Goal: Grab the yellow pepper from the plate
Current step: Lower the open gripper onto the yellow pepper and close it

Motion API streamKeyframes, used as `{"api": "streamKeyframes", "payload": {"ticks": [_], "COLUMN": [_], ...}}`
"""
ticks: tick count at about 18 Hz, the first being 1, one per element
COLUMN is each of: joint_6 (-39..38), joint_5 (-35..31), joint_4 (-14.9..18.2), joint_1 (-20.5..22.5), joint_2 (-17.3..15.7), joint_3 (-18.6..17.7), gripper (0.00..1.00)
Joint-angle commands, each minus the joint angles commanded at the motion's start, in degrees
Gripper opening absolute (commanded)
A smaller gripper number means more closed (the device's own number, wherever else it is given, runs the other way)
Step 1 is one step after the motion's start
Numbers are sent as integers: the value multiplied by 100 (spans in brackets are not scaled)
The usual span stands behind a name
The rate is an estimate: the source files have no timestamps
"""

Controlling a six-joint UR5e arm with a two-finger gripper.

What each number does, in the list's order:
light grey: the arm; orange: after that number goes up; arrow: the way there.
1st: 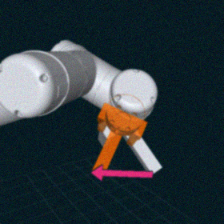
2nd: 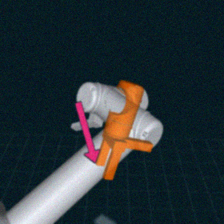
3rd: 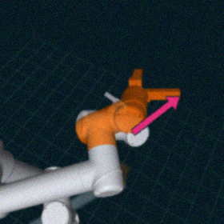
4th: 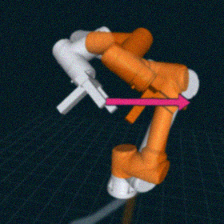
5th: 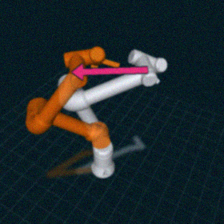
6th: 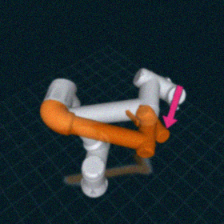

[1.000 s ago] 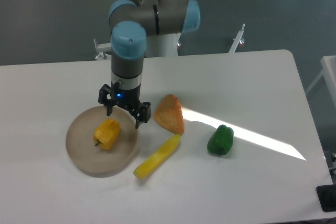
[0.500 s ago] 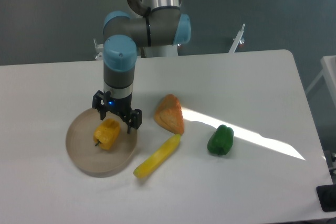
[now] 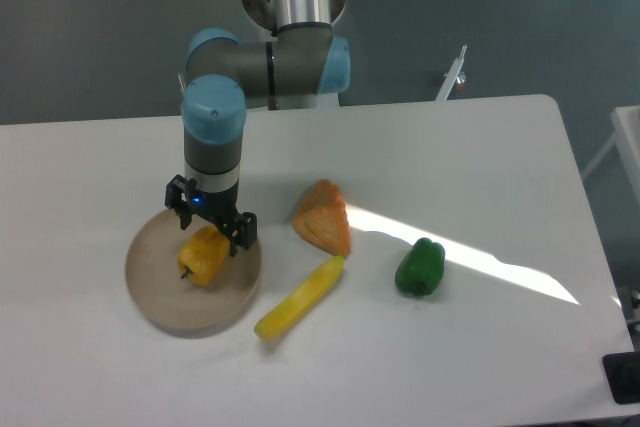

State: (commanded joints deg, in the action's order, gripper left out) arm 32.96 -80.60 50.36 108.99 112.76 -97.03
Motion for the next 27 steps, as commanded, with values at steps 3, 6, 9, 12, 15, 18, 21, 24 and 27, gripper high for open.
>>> {"api": "streamKeyframes", "payload": {"ticks": [3, 6, 9, 12, 15, 18, 21, 24, 27], "joint_6": [35, 70, 184, 246, 246, 237, 246, 246, 246], "joint_5": [-17, -88, -149, -211, -264, -299, -290, -290, -290], "joint_4": [0, 0, -17, -26, -35, -35, -35, -35, -35], "joint_1": [-9, -53, -53, -62, -79, -79, -79, -79, -88], "joint_2": [70, 79, 105, 149, 202, 220, 220, 229, 229], "joint_3": [-9, -9, 9, 0, 0, 18, 18, 27, 35], "gripper": [100, 100, 100, 100, 100, 83, 55, 47, 43]}}
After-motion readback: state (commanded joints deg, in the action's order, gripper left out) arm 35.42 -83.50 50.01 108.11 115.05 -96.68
